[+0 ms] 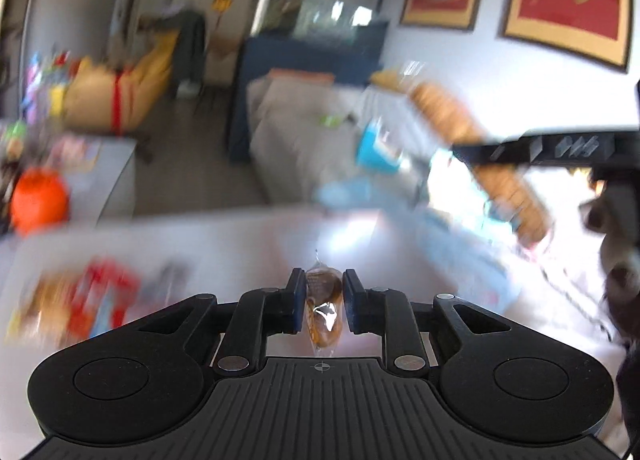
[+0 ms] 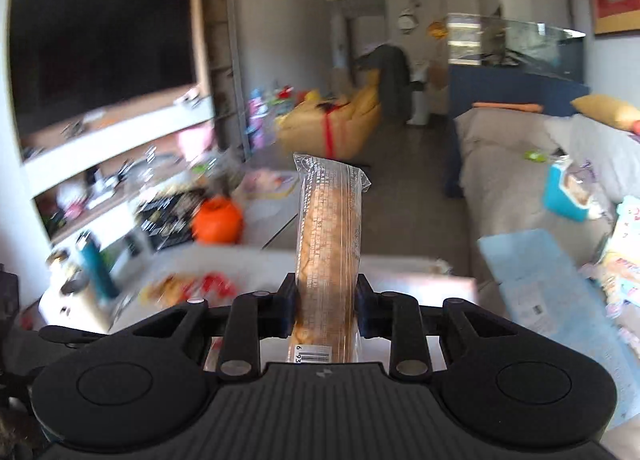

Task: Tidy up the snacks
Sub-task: 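Lift the bread stick with the right tool and drop it into the pink box, then grasp the red roast-duck pouch with the left tool while right tool moves over the rice cracker pack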

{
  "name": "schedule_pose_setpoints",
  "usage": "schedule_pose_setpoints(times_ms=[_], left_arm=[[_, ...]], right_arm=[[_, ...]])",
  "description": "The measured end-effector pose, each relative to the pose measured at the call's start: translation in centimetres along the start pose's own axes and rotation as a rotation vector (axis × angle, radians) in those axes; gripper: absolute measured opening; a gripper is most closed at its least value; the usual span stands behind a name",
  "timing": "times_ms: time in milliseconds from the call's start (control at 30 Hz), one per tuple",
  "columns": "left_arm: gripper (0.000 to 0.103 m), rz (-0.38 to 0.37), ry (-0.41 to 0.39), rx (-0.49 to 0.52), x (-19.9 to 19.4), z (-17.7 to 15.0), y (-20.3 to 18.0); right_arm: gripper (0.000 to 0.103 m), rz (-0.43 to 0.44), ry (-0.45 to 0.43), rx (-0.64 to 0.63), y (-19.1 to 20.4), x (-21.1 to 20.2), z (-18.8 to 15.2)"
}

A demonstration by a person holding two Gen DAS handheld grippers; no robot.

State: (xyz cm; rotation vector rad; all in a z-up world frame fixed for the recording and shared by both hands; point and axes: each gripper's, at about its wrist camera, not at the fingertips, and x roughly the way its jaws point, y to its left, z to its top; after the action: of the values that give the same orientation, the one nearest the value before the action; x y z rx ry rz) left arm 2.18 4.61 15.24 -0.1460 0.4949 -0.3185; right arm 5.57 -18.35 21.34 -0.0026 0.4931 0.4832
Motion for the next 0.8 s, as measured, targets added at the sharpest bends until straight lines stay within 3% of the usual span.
schedule_pose_setpoints(times_ms=[100,133,167,200,300,433,533,700,800], left_arm=[[0.026,-0.098,-0.011,-0.105,3.6,2.5,0.7],[0.026,-0.129,0.015,-0.140,4.8,2.7,1.1],[0.026,-0.154,0.043,-0.167,5.9,2.6,1.6],[0.028,-0.157,0.063,-0.175,6.5,2.2,2.1],[0.028,-0.063,0.077,-0.126,6.3,0.4,3.7],[0.028,0.178,0.097,-0.060,5.5,-1.8,7.5],[0.029,0.314,0.127,-0.108,5.8,-2.9,10.7],[0.029,0.330,0.221,-0.153,8.1,-4.5,12.8],[0.031,0.296,0.243,-0.050,9.4,-5.3,11.0]], right_arm=[[0.034,-0.041,0.014,0.010,-1.4,3.0,1.8],[0.040,-0.049,0.033,0.001,-1.7,4.3,1.9],[0.055,-0.066,0.063,0.001,-2.1,5.6,1.8],[0.058,-0.101,0.088,0.008,-2.6,6.8,1.5],[0.058,-0.142,0.132,0.001,-3.1,8.0,-0.8],[0.062,-0.111,0.193,-0.025,-2.8,7.2,-5.5],[0.067,-0.071,0.235,-0.062,-1.4,6.2,-9.1],[0.069,0.014,0.281,-0.095,2.2,5.7,-13.7],[0.069,0.042,0.302,-0.098,3.8,6.4,-15.1]])
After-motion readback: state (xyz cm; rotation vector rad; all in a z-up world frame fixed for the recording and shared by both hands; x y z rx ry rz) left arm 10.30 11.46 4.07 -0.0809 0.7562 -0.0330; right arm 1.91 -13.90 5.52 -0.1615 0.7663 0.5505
